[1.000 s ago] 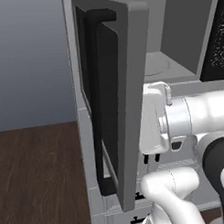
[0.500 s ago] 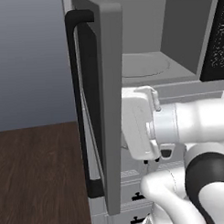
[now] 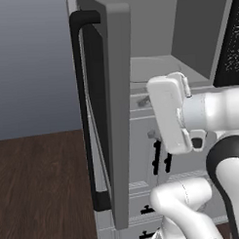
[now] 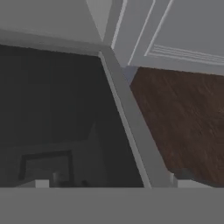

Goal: Open the microwave, place the bowl with waffle inside the microwave, then close the microwave door and turn it on.

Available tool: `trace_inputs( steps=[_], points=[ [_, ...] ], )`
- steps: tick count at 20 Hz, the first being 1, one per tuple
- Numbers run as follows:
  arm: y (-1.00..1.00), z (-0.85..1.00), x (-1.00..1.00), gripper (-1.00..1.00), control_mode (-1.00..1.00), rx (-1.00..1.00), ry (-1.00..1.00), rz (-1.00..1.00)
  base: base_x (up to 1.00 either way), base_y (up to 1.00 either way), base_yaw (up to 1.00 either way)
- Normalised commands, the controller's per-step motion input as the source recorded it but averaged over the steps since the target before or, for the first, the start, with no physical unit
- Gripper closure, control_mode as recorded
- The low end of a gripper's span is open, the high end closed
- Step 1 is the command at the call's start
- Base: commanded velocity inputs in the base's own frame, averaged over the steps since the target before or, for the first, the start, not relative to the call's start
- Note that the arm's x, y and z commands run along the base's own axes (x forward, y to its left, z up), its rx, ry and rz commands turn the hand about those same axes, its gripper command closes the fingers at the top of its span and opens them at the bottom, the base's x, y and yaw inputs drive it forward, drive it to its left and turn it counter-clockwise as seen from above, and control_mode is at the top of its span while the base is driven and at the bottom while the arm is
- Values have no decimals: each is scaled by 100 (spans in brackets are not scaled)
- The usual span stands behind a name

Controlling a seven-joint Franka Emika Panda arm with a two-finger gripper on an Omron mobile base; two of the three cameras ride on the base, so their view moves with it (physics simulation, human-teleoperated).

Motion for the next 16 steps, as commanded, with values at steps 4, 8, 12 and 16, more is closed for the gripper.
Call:
trace_inputs(
  steps=[4,8,12,16],
  points=[
    [-100,0,87,-100,-100,0,28,-27,0,0,0],
    [-100,-14,68,-100,-100,0,23,-23,0,0,0],
    [-100,-45,27,-100,-100,1,9,-22,0,0,0],
    [-100,-49,-3,-100,-100,2,0,-17,0,0,0]
  ],
)
